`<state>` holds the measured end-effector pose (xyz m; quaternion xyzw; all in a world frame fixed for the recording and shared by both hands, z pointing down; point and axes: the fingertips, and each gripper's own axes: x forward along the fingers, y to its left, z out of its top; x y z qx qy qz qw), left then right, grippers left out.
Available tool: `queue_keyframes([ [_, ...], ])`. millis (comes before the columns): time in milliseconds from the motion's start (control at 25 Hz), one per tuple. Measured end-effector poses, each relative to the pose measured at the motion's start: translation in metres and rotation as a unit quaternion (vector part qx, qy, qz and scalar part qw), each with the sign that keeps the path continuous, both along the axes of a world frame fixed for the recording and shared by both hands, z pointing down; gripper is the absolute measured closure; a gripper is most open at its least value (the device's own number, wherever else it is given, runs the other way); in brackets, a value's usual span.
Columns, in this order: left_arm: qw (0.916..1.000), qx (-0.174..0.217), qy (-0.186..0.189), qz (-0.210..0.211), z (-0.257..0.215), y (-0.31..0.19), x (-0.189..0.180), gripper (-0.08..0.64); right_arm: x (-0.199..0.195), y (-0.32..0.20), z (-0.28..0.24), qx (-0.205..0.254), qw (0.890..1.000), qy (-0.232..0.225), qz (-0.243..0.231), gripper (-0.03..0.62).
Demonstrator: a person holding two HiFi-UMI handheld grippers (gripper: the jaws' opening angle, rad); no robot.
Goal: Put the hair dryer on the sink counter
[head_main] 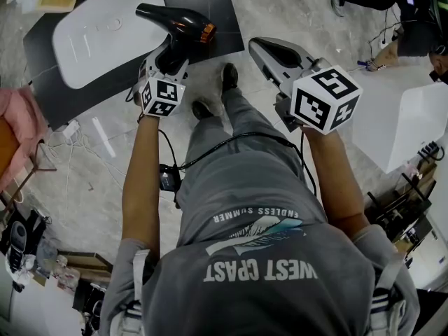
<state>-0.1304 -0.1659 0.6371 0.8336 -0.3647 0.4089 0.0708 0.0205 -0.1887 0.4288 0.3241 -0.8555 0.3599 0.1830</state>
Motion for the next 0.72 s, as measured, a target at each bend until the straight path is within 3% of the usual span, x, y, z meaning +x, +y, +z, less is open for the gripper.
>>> queue_keyframes([
  [720, 0.9999, -0.005, 0.001, 0.014, -0.0002, 0.0063, 0.0033, 0.27, 0.0007, 0.0001, 0.0003, -0.001, 1.0, 0.0, -0.004, 0.565],
])
